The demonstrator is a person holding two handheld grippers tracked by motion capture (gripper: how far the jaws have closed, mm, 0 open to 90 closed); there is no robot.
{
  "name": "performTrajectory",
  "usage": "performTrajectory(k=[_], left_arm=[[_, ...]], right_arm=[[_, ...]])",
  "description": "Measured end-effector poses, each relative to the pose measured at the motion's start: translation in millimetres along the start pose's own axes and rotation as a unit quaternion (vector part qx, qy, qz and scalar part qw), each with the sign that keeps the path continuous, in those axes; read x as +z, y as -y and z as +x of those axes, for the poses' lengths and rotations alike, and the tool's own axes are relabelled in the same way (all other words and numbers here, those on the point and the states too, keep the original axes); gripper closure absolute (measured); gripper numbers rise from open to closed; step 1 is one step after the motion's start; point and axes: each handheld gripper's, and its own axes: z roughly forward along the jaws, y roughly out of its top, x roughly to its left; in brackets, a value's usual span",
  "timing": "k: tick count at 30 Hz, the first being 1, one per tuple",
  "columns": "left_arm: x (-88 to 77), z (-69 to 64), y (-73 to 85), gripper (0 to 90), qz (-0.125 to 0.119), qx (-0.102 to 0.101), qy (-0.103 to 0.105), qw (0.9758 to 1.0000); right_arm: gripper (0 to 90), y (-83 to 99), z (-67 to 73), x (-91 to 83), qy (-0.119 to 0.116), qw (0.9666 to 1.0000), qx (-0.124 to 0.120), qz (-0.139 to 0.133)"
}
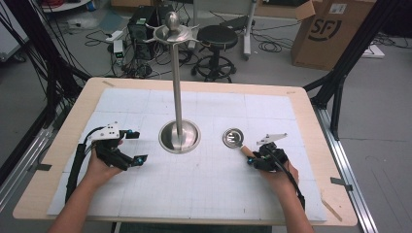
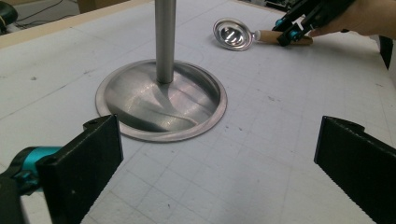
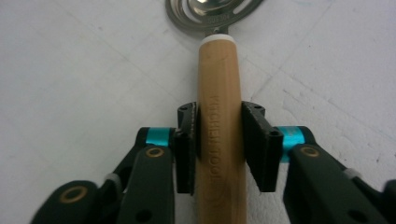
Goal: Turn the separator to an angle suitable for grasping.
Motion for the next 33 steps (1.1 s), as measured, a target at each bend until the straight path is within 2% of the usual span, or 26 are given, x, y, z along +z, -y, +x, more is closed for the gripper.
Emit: performTrajectory(k=[1,5,10,13,17,23,26,29,31,33], left_arm=[[0.0,-0.1,0.0,1.7,0.0,0.0,0.0,1.0],[0.0,0.7,0.2,1.7,0.0,-0.001,0.0,1.0],[0.1,0.9,0.3,1.7,0.0,-0.001,0.0,1.0],[0.3,0.8,0.4,1.7,0.001,-0.001,0.001,1.0],[0.3,0.1,0.1,1.7,0.001,0.001,0.001,1.0],[-0.3,0.2,-0.1,1.7,-0.001,0.0,0.001,1.0],[-0.1,0.7,0.3,1.7,-0.001,-0.002,0.002,1.0],[0.2,1.0,0.6,1.7,-0.001,-0.003,0.002,1.0],[0.4,1.1,0.7,1.7,0.001,-0.002,0.002,1.0],[0.5,0.9,0.7,1.7,0.002,-0.002,0.001,1.0]], right_arm=[[58.0,-0.9,2.0,-0.3,0.019,0.9997,-0.012,-0.001],[51.0,-1.2,3.8,-0.3,0.039,0.9991,-0.017,-0.002],[52.4,-2.3,5.8,0.5,0.047,0.9987,-0.022,-0.001],[56.2,-3.4,8.1,0.8,0.047,0.9985,-0.028,0.004],[64.6,-3.7,8.5,0.9,0.035,0.9989,-0.031,0.006],[67.0,-4.3,7.0,0.6,0.026,0.9992,-0.03,0.007],[67.3,-3.4,3.0,-0.1,0.01,0.9999,-0.011,0.003],[70.0,-3.1,-0.2,-5.2,0.007,0.9998,-0.003,-0.016],[69.8,-2.0,-3.0,-7.7,-0.012,0.9997,0.01,-0.019],[69.6,-1.9,-2.8,-6.9,-0.014,0.9997,0.008,-0.019]])
